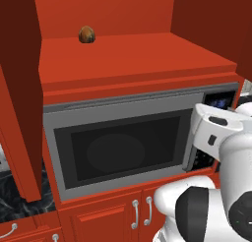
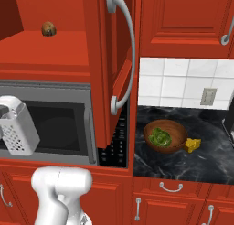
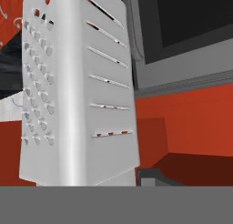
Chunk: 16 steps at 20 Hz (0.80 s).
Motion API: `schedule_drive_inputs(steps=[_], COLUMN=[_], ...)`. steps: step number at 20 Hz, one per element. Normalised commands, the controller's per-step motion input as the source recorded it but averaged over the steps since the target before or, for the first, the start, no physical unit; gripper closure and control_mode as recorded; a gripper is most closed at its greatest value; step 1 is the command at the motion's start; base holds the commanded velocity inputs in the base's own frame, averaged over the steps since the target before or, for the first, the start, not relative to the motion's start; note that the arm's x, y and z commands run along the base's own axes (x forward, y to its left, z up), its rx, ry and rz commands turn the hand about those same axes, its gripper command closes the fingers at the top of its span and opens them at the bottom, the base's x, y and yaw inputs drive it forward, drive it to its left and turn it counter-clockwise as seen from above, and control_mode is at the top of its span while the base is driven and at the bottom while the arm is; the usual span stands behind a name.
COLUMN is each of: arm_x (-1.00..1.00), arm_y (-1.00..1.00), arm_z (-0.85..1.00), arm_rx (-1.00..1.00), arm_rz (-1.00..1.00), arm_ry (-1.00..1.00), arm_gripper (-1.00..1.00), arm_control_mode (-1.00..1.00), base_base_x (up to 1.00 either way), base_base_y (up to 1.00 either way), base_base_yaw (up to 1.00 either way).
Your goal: Pick the cheese from the fridge and the cheese grater from the cabinet and place them next to the salad bowl.
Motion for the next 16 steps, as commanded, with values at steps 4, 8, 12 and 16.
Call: schedule_drive_inputs(steps=[4,8,12,16], arm_x=[0.00,0.00,0.00,0.00], arm_y=[0.00,0.00,0.00,0.00], arm_z=[0.00,0.00,0.00,0.00], arm_rx=[0.00,0.00,0.00,0.00], arm_rz=[0.00,0.00,0.00,0.00], arm_ry=[0.00,0.00,0.00,0.00], arm_gripper=[1.00,1.00,1.00,1.00], arm_control_mode=[-1.00,-1.00,1.00,1.00], base_base_x=[0.00,0.00,-0.01,-0.35], base_base_y=[0.00,0.00,0.00,0.00], base_base_yaw=[0.00,0.00,0.00,-0.02])
